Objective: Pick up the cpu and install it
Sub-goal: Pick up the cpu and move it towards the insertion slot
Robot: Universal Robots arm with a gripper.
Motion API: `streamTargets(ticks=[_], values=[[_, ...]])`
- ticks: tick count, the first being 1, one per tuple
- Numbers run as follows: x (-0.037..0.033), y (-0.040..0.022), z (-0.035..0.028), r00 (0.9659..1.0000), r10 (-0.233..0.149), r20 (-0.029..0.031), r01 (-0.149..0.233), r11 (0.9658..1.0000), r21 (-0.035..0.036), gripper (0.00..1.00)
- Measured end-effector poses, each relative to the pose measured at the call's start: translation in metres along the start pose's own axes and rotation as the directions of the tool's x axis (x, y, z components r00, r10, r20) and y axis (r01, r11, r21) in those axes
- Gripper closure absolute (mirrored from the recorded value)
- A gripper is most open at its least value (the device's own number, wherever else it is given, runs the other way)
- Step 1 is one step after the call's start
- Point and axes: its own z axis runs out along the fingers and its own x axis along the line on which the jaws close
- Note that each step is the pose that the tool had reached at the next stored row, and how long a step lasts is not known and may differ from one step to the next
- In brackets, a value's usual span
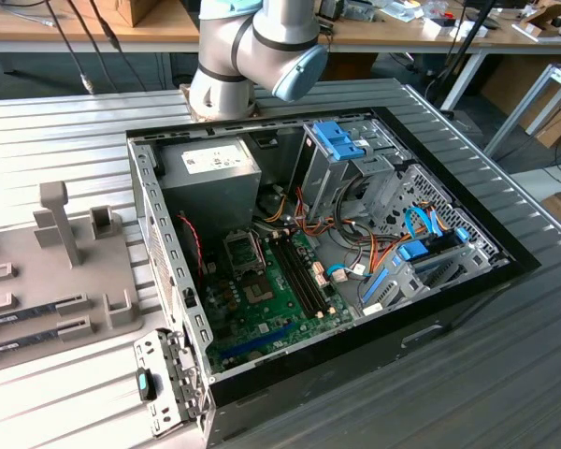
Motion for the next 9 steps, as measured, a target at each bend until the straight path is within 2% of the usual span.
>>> streamTargets(ticks=[9], values=[[0.0001,-0.0002,-0.0076,1.0000,0.000,0.0000,0.000,1.0000,-0.0001,0.53]])
